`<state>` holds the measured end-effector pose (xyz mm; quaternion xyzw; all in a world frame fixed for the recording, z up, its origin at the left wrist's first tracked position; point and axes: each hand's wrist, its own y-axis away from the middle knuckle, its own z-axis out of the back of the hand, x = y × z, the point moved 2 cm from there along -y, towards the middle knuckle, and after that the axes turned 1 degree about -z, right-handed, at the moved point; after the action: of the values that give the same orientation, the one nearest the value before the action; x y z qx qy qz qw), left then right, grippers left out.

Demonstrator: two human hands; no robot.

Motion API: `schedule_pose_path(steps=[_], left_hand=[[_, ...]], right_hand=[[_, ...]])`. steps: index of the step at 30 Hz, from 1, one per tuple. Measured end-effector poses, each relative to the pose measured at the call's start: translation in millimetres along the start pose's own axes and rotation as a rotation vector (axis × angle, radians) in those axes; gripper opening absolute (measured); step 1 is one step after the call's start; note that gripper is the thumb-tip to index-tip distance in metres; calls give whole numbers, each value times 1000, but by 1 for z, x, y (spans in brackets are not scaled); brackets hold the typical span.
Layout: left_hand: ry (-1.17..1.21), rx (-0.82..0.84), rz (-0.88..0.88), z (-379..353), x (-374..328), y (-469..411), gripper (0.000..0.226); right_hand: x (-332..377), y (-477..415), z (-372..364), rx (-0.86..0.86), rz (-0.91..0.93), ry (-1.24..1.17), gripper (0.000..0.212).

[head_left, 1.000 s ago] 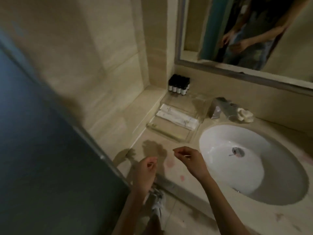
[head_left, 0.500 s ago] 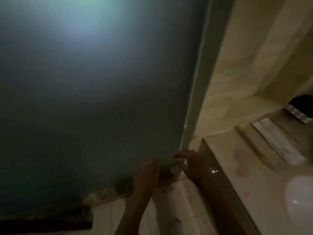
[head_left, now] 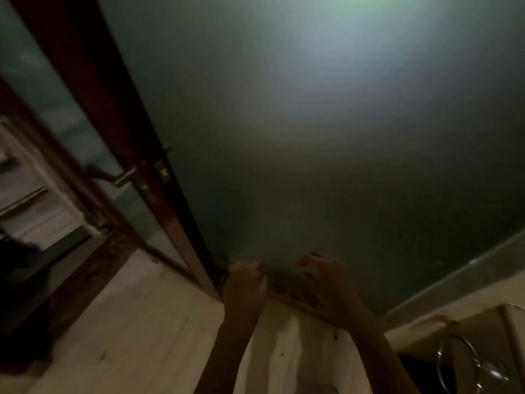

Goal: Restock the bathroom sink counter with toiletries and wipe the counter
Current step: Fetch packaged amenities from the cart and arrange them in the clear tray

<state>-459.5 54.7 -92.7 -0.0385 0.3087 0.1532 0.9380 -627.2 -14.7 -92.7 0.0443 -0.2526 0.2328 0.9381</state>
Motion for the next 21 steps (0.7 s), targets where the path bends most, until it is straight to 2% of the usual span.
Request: schedule_pose_path(steps=[7,8,10,13,15,21], left_hand=[[-34,-155,266,80,99,59,24],[-26,-188,289,92,111,67,25],[-26,-260,345,114,139,85,27],[-45,-245,465,142,182,123,29],[-55,-298,535,159,205,148,29],[-77,-473,759,202,259,224,29]], right_hand=[[126,-14,-72,54,275,16,13],[142,-17,-82,53,299,-8,18],[179,-20,-102,93,364,-30,22],[235,-18,-133,188,421,-89,19],[269,-14,-153,243,460,-133,22],[371,17,-195,348,723,-104,28]])
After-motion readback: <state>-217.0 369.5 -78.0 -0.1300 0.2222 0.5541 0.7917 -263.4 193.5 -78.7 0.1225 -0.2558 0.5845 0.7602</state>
